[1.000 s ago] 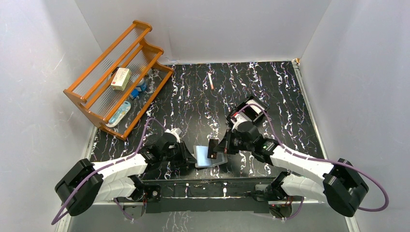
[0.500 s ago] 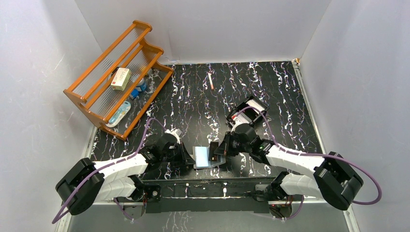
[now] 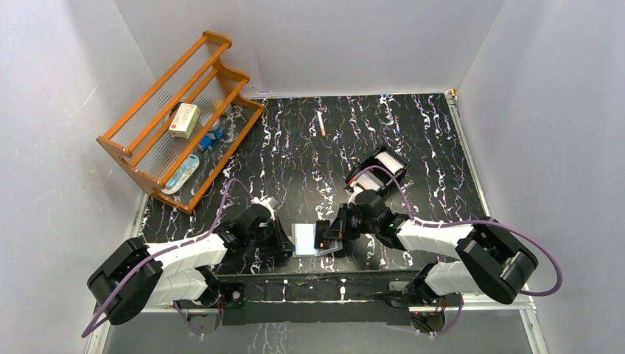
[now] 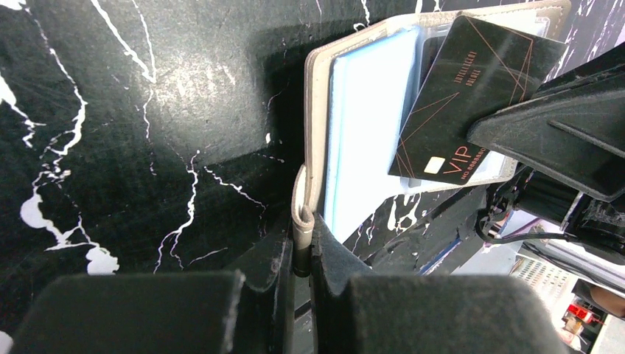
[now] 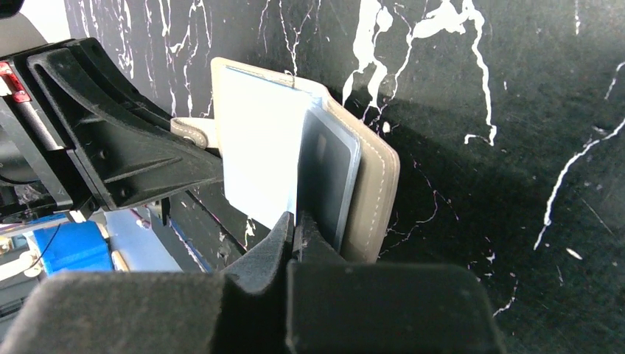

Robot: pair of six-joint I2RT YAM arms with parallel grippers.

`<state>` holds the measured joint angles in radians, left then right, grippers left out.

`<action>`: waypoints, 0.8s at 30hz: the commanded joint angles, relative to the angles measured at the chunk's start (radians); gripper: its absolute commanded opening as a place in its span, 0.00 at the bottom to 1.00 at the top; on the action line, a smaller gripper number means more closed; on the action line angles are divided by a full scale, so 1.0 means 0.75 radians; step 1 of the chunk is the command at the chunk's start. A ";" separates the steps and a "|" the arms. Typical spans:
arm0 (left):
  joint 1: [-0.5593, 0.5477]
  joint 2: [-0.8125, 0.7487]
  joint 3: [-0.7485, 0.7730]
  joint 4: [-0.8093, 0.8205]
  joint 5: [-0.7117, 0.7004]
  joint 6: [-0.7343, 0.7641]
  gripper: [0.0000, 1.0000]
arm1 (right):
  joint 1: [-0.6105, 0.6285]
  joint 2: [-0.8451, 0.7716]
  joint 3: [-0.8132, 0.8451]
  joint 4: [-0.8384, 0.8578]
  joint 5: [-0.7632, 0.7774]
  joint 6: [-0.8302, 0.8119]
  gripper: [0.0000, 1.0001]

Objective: Put the credit cards into the card holder
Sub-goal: Insert the credit card into the card holder.

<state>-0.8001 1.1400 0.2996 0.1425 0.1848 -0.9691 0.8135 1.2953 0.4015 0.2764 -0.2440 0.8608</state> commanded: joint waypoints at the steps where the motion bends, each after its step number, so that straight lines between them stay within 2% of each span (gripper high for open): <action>1: 0.003 0.042 -0.001 -0.005 -0.007 0.034 0.00 | -0.003 0.024 -0.025 0.102 -0.020 -0.018 0.00; 14: 0.003 0.065 0.003 -0.017 -0.007 0.041 0.00 | -0.004 0.086 -0.031 0.127 -0.076 0.051 0.00; 20: 0.004 0.069 0.014 -0.026 -0.005 0.037 0.00 | -0.009 0.081 0.012 -0.061 -0.018 0.043 0.00; 24: 0.004 0.075 0.027 -0.031 0.003 0.035 0.00 | -0.017 0.073 0.011 -0.110 -0.022 0.037 0.00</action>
<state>-0.7986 1.1763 0.3084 0.1757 0.2031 -0.9611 0.8070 1.3506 0.3965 0.2955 -0.2882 0.9119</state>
